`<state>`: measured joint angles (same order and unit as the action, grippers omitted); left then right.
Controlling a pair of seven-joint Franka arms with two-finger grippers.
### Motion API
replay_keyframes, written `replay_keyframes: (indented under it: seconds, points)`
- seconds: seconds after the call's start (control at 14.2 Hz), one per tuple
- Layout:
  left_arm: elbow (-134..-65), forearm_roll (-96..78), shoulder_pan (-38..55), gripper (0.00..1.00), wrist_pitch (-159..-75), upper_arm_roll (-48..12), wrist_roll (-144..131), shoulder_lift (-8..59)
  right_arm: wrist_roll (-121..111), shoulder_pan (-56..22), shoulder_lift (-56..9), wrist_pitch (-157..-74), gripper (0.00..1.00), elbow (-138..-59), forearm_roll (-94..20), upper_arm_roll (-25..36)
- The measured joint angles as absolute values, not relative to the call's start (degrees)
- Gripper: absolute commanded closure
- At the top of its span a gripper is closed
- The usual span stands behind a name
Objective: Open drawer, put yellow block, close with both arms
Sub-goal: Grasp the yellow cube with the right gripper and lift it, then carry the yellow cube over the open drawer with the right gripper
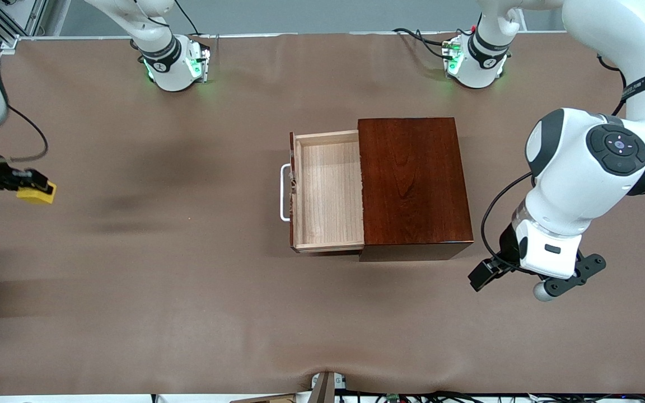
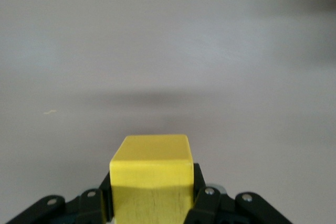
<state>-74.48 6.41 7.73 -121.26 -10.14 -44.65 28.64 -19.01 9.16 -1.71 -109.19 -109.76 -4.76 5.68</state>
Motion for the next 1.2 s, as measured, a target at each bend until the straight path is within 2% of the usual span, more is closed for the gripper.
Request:
replay_keyframes:
  seconds: [0.21,0.42,0.63,0.85,1.2]
  points:
    - [-75.0,6.4,8.1,0.00,-121.2,-10.2,-44.7,28.6,-5.9,-2.8,-1.1,-99.8,1.00,-100.5,-5.3,5.2]
    - [-75.1,6.4,8.0,0.00,-121.2,-10.2,-42.7,28.6,15.6,-18.8,-3.4,-98.9,1.00,-94.6,-5.4,4.7]
    - [-74.9,6.4,7.2,0.00,-117.7,-10.1,-32.4,28.2,33.6,-32.4,-9.0,-99.5,1.00,-89.3,-5.2,4.6]
    - [-74.8,6.4,5.2,0.00,-111.7,-10.0,-24.0,26.2,44.6,-40.2,-17.2,-103.2,1.00,-83.0,-5.2,4.8]
    - [-74.8,6.4,3.0,0.00,-105.1,-10.0,-15.7,22.7,54.7,-46.8,-30.6,-118.0,1.00,-78.0,-5.2,5.1]
